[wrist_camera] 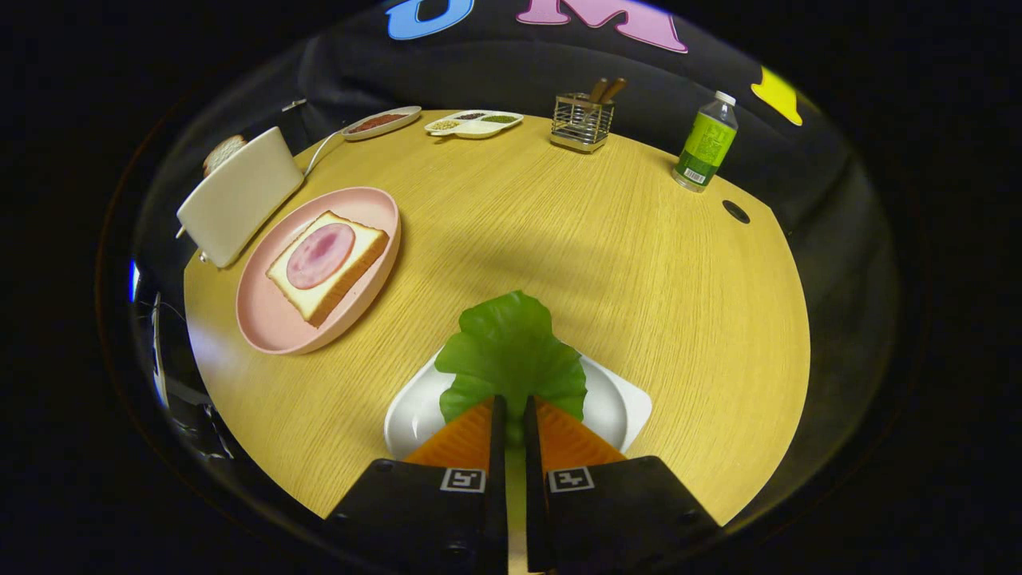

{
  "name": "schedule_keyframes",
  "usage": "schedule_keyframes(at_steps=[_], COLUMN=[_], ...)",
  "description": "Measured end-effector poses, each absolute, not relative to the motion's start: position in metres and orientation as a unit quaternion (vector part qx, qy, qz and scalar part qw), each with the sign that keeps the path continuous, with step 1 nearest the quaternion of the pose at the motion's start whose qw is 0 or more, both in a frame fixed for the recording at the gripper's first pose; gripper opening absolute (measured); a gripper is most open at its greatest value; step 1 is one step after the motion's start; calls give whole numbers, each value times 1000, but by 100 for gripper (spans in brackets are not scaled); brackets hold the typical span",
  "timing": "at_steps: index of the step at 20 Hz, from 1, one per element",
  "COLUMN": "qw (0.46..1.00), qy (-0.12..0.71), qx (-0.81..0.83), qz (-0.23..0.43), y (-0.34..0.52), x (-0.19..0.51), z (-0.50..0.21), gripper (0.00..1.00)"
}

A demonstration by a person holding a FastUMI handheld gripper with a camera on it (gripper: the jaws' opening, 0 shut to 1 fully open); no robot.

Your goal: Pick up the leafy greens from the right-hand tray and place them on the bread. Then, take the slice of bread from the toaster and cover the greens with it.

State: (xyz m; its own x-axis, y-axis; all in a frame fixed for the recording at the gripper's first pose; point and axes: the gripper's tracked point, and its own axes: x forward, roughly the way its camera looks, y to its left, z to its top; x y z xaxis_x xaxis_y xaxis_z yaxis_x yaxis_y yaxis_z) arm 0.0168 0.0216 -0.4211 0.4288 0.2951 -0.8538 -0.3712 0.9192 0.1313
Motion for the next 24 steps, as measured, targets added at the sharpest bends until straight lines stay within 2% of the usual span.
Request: schedule_keyframes(at_steps=[7, 14, 18, 24], qw=[882, 895, 891, 879], qy=[424, 367, 365, 402], qx=[9, 11, 2, -17], qz=[205, 252, 268, 254], y=[41, 113, 166, 210], x=[18, 9, 19, 45], z=[-326, -235, -229, -265], gripper=[14, 14, 14, 14])
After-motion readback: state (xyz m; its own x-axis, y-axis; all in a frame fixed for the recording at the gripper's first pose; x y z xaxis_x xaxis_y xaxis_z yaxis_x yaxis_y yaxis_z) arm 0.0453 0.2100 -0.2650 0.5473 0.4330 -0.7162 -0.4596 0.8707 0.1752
